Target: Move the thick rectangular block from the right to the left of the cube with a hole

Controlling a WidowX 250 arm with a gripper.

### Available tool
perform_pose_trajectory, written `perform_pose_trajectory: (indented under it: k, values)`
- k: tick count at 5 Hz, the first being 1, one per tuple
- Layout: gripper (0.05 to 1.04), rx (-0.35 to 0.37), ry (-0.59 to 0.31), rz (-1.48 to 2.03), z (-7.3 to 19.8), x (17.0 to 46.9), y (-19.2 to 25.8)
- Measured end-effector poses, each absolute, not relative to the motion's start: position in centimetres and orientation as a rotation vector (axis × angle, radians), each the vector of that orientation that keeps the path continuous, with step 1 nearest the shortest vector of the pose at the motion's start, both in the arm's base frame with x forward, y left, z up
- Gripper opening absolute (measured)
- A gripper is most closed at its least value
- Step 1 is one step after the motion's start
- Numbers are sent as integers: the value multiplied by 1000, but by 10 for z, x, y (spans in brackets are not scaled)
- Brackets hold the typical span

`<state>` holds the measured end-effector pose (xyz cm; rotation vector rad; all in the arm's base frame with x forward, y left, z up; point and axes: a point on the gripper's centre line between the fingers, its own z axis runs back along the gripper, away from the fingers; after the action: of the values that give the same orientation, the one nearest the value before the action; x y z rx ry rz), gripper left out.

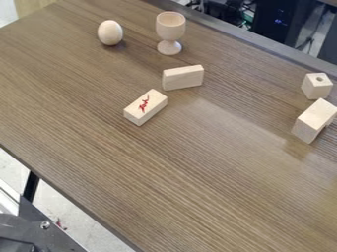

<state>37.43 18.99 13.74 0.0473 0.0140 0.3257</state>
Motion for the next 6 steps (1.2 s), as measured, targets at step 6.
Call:
perform_pose_trajectory:
  k: [6]
  values:
    - [999, 68, -6, -125, 126, 395, 44]
